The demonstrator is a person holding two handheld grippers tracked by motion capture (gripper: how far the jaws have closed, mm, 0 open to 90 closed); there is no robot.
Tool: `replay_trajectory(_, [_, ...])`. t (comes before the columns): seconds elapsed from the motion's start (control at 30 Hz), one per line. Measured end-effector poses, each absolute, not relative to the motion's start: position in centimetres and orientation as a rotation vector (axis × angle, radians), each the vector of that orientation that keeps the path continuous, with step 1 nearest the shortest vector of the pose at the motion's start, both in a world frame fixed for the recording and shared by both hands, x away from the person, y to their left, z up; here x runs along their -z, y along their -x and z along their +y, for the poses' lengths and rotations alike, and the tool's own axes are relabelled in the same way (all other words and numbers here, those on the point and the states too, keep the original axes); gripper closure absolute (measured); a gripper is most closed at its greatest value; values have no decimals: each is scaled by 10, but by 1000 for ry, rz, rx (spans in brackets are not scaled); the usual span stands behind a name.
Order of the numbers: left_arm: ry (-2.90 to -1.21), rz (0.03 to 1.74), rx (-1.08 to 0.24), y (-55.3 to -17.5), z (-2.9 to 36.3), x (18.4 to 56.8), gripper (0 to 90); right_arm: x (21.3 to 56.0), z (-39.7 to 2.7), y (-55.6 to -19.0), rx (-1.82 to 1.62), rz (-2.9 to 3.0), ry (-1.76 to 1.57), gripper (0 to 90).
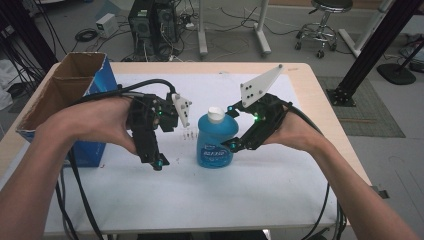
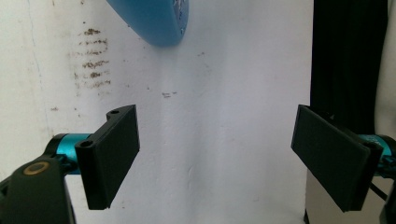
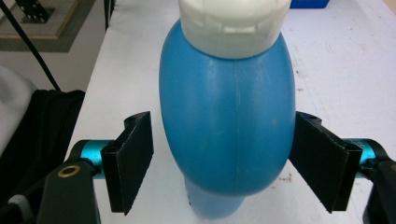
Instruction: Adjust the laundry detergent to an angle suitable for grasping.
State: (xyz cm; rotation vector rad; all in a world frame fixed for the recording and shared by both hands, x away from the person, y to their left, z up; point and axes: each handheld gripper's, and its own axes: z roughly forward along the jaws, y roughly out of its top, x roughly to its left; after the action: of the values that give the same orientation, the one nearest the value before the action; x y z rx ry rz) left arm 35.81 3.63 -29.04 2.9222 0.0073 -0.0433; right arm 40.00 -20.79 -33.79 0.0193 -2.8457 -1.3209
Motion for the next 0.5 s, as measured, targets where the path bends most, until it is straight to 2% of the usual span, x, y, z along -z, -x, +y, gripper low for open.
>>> replay_trajectory(0.5, [-2923,14,50,-359,38,291,154,317,-233,-392,1173,-2984,5,222])
